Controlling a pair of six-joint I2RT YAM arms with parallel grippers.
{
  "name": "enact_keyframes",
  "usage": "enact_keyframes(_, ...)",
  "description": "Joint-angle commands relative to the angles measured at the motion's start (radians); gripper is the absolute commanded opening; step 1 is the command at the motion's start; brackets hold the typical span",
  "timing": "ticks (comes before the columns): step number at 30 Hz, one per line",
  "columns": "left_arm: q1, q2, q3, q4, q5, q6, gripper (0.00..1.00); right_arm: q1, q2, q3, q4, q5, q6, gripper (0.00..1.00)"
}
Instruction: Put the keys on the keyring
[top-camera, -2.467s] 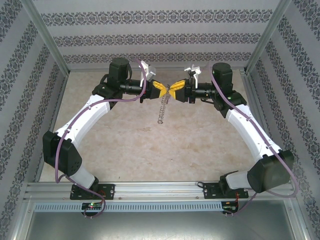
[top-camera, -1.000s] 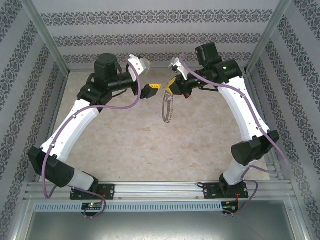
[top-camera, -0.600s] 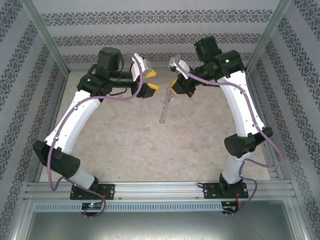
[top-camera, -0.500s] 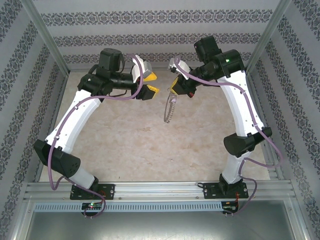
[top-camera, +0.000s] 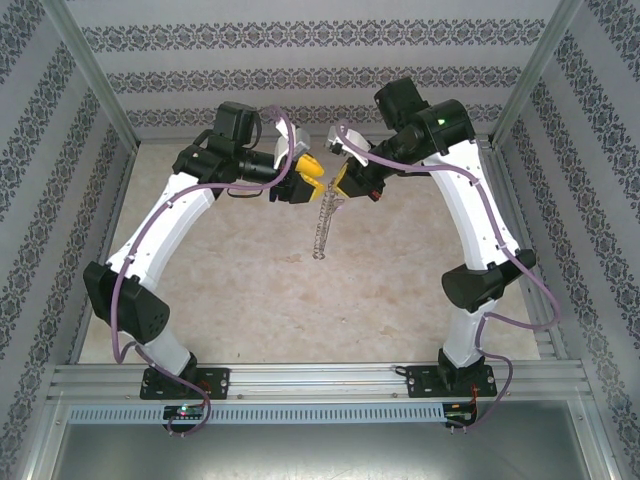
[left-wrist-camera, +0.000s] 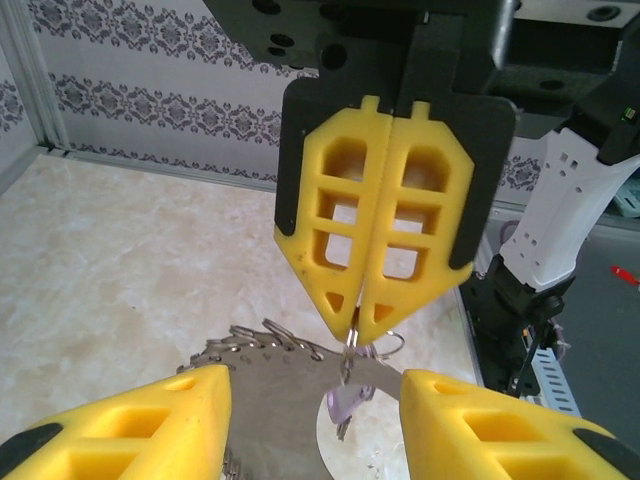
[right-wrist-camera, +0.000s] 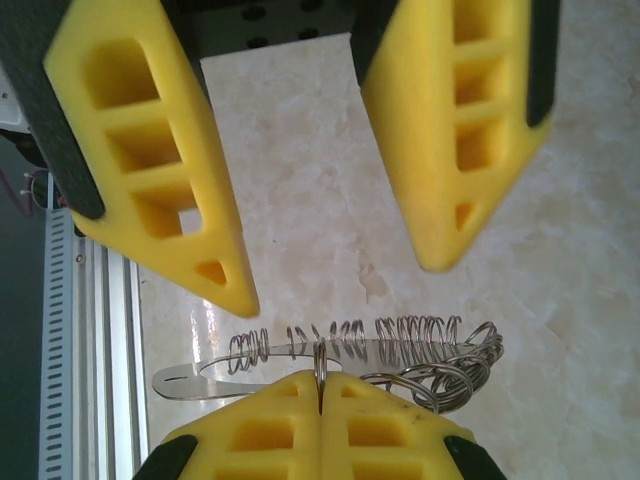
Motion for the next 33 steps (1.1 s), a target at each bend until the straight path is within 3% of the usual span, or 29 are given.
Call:
enact_keyframes(1, -0.005, 0.009, -0.007, -0.003, 0.051, -0.006, 0.48, 0.018, 0.020, 0.045, 0.000, -0.022, -0.010, 0.00)
enact_keyframes(10, -0.010, 0.023, -0.004, -0.027, 0.069, 0.016, 0.38, 0.030, 0.037, 0.059, 0.006, -0.014, -0.004, 0.00)
enact_keyframes(17, -0.011, 0.029, -0.010, -0.054, 0.055, 0.036, 0.48, 0.031, 0.035, 0.058, 0.010, -0.006, -0.003, 0.00)
enact_keyframes(25, -0.011, 0.032, -0.011, -0.045, 0.082, 0.032, 0.36, 0.030, 0.035, 0.056, 0.020, -0.006, 0.002, 0.00)
enact_keyframes(33, -0.015, 0.043, 0.003, -0.087, 0.095, 0.057, 0.36, 0.030, 0.029, 0.050, 0.035, -0.004, 0.006, 0.00)
